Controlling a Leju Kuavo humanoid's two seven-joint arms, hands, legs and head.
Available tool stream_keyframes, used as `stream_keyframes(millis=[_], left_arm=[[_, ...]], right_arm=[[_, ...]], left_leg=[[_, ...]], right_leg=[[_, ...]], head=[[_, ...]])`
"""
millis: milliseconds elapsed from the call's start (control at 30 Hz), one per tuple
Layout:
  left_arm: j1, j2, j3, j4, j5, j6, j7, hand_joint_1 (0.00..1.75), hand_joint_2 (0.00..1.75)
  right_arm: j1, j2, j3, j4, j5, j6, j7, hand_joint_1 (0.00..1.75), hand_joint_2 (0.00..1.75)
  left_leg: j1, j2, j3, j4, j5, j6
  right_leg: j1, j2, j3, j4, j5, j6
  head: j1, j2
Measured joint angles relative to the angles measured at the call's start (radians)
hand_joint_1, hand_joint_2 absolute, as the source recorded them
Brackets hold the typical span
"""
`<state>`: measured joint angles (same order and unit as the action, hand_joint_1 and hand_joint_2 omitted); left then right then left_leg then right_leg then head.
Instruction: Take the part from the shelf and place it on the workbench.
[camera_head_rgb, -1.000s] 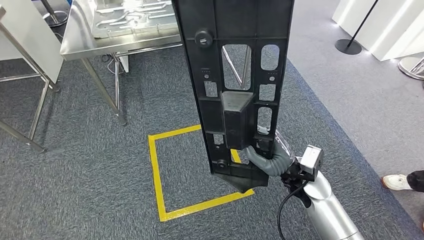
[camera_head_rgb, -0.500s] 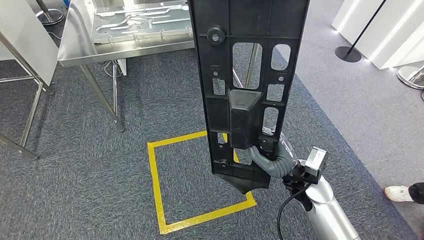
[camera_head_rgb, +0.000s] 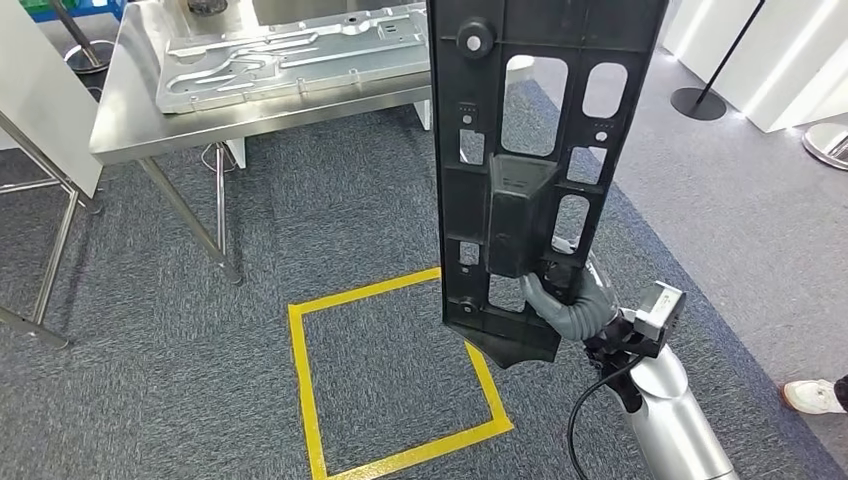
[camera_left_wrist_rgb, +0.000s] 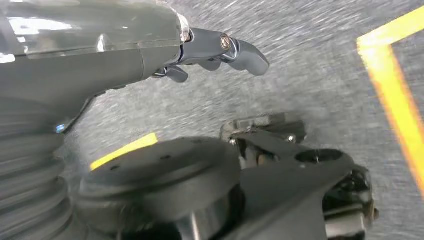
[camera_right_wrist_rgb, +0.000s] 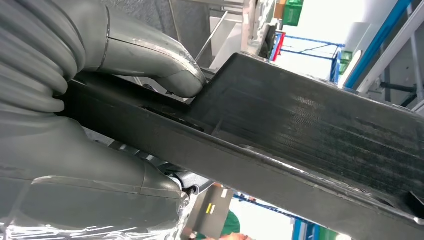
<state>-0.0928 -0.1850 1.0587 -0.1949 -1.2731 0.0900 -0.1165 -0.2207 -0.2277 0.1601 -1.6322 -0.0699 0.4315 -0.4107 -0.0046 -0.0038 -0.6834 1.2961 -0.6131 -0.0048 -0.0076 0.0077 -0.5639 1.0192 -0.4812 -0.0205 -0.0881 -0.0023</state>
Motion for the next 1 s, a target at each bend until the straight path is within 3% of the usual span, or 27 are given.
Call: stream_keyframes(millis=[33, 100, 167, 267, 333, 367, 433, 500, 533, 600, 667, 800, 867, 967, 1000], left_arm=[[0.000, 0.000, 0.000, 0.000, -0.001, 0.000, 0.001, 0.00, 1.75], [0.001, 0.001, 0.000, 0.000, -0.004, 0.000, 0.002, 0.00, 1.75], [0.002, 0.004, 0.000, 0.000, -0.004, 0.000, 0.002, 0.00, 1.75], [0.005, 0.006, 0.000, 0.000, -0.004, 0.000, 0.003, 0.00, 1.75], [0.005, 0.004, -0.001, 0.000, -0.005, -0.001, 0.002, 0.00, 1.75], [0.003, 0.003, -0.001, 0.000, -0.005, -0.002, 0.002, 0.00, 1.75], [0.001, 0.002, -0.001, 0.000, -0.005, -0.003, 0.003, 0.00, 1.75], [0.002, 0.001, -0.001, 0.000, -0.004, -0.003, 0.003, 0.00, 1.75], [0.003, 0.001, 0.000, 0.000, -0.004, -0.003, 0.003, 0.00, 1.75], [0.005, 0.001, 0.000, 0.000, -0.004, -0.003, 0.002, 0.00, 1.75], [0.004, 0.001, 0.000, 0.000, -0.002, -0.003, 0.001, 0.00, 1.75], [0.002, 0.001, 0.000, 0.000, 0.000, -0.002, 0.000, 0.00, 1.75], [-0.001, 0.001, 0.000, 0.000, 0.002, -0.002, 0.000, 0.00, 1.75], [-0.002, 0.000, 0.000, 0.000, 0.005, -0.002, -0.001, 0.00, 1.75], [-0.002, 0.000, 0.000, 0.000, 0.006, -0.002, -0.002, 0.00, 1.75]], right_arm=[[0.002, 0.000, -0.002, -0.002, 0.001, -0.001, 0.002, 1.69, 1.75], [0.005, 0.000, -0.005, -0.010, 0.003, -0.004, 0.004, 1.69, 1.75], [0.010, 0.000, -0.009, -0.015, 0.003, -0.006, 0.004, 1.69, 1.75], [0.021, 0.000, -0.016, -0.022, 0.008, -0.012, 0.007, 1.69, 1.75], [0.023, 0.002, -0.022, -0.032, 0.010, -0.015, 0.008, 1.69, 1.75], [0.024, 0.002, -0.026, -0.037, 0.012, -0.015, 0.008, 1.69, 1.75], [0.028, 0.004, -0.035, -0.041, 0.013, -0.015, 0.008, 1.69, 1.75], [0.035, 0.005, -0.040, -0.041, 0.013, -0.015, 0.008, 1.69, 1.75], [0.037, 0.005, -0.042, -0.041, 0.014, -0.014, 0.009, 1.69, 1.75], [0.038, 0.005, -0.046, -0.041, 0.013, -0.013, 0.009, 1.69, 1.75], [0.039, 0.007, -0.050, -0.041, 0.011, -0.011, 0.008, 1.69, 1.75], [0.043, 0.009, -0.063, -0.044, 0.003, -0.005, 0.006, 1.69, 1.75], [0.039, 0.009, -0.068, -0.047, 0.000, -0.001, 0.005, 1.69, 1.75], [0.036, 0.009, -0.069, -0.047, -0.001, 0.003, 0.003, 1.69, 1.75], [0.036, 0.009, -0.069, -0.047, -0.001, 0.004, 0.003, 1.69, 1.75]], left_leg=[[-0.002, 0.000, -0.003, -0.026, 0.028, 0.005], [-0.011, 0.000, 0.025, -0.153, 0.125, 0.024], [-0.022, 0.000, 0.051, -0.249, 0.175, 0.040], [-0.022, 0.000, 0.072, -0.286, 0.181, 0.051], [-0.017, 0.001, 0.095, -0.306, 0.184, 0.057], [-0.015, 0.001, 0.106, -0.313, 0.183, 0.058], [-0.014, 0.001, 0.120, -0.317, 0.172, 0.059], [-0.013, 0.001, 0.136, -0.317, 0.157, 0.057], [-0.012, 0.001, 0.146, -0.316, 0.149, 0.054], [-0.008, 0.001, 0.168, -0.313, 0.128, 0.045], [-0.006, 0.000, 0.183, -0.306, 0.106, 0.032], [-0.001, 0.002, 0.198, -0.287, 0.081, 0.007], [0.003, 0.003, 0.163, -0.215, 0.063, 0.000], [0.006, 0.003, 0.033, -0.018, -0.001, -0.005], [0.006, 0.003, 0.001, 0.013, -0.012, -0.003]], right_leg=[[0.002, 0.001, 0.011, 0.000, -0.008, 0.000], [0.003, 0.003, 0.034, -0.002, -0.026, 0.000], [0.002, 0.006, 0.046, -0.006, -0.038, 0.006], [0.003, 0.007, 0.057, -0.009, -0.040, 0.022], [0.002, 0.005, 0.047, 0.024, -0.046, 0.029], [0.001, 0.005, 0.022, 0.070, -0.060, 0.032], [-0.003, 0.004, -0.060, 0.193, -0.102, 0.040], [-0.010, 0.003, -0.123, 0.256, -0.123, 0.050], [-0.015, 0.002, -0.130, 0.237, -0.104, 0.056], [-0.024, -0.003, -0.103, 0.118, -0.011, 0.068], [-0.024, -0.009, -0.075, 0.021, 0.044, 0.065], [-0.015, -0.006, -0.057, 0.006, 0.042, 0.029], [-0.015, -0.004, -0.040, 0.004, 0.033, 0.017], [-0.010, -0.002, -0.018, 0.002, 0.012, 0.009], [-0.008, -0.001, -0.007, 0.002, 0.003, 0.008]], head=[[0.000, 0.000], [0.000, 0.000], [0.000, 0.000], [0.000, 0.000], [0.000, 0.000], [0.000, 0.000], [0.000, 0.000], [0.000, 0.000], [0.000, 0.000], [0.000, 0.000], [0.000, 0.000], [0.000, 0.000], [0.000, 0.000], [0.000, 0.000], [0.000, 0.000]])
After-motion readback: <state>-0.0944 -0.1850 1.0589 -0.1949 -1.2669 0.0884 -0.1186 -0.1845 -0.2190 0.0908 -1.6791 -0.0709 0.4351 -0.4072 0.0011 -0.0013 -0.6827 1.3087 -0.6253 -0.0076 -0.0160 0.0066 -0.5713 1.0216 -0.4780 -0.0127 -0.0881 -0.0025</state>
